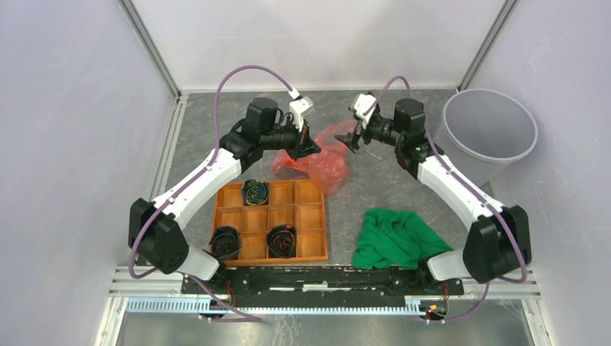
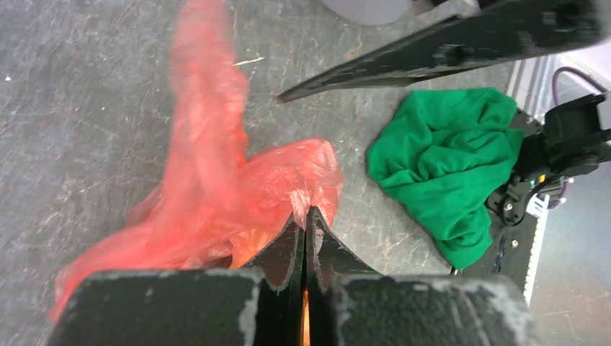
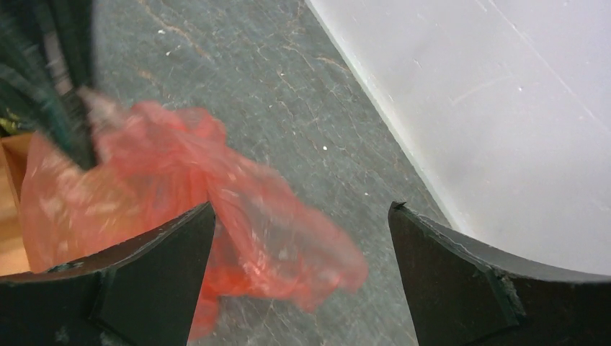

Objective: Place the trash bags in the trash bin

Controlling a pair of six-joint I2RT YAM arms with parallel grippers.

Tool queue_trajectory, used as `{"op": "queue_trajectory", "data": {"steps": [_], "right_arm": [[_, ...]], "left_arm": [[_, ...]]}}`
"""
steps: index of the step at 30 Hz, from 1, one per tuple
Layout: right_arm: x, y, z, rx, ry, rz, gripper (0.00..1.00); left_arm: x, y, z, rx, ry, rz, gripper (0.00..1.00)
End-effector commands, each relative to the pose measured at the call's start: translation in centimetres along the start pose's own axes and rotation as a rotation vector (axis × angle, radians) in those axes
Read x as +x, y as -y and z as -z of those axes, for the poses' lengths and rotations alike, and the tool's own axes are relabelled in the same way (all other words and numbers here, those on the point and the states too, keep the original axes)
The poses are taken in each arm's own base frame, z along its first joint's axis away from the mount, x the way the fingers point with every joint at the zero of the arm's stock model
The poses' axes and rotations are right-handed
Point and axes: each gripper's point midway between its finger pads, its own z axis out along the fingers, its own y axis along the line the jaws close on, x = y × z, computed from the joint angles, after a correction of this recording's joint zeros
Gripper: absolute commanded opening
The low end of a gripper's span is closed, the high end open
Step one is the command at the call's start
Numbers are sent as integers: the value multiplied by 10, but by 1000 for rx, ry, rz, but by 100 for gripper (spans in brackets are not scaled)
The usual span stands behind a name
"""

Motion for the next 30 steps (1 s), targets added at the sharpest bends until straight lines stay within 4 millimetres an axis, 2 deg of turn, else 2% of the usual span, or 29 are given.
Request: {"op": "queue_trajectory", "data": {"steps": [1,5,9,12,19,21,24,28,30], "right_arm": [[-10,-6,21,-22,50,171,98],[2,-8,27,-39,23,178,98],[16,-16,26,-80,-4,152,98],[25,-14,23,-77,-16,143,98],[21,-12,-13,-269,51,92,96],[36,-14,-21,-300,20,45,95],[47,-11,-30,-314,2,21,95],[40,-12,-38,-333,63,0,87],[36,-14,-40,-350,80,-27,71]], "left_arm": [[-12,-4,10,-30,11,-129,2],[-8,-6,10,-55,-8,-165,2],[-5,-7,9,-72,-19,-181,2],[-4,-5,11,-66,-21,-196,2],[-4,-8,13,-94,-27,-210,2],[-4,-9,13,-100,-28,-211,2],[-6,-5,13,-83,-21,-212,2],[-8,-3,14,-77,-16,-209,2],[-10,-10,14,-114,-9,-194,2]]}}
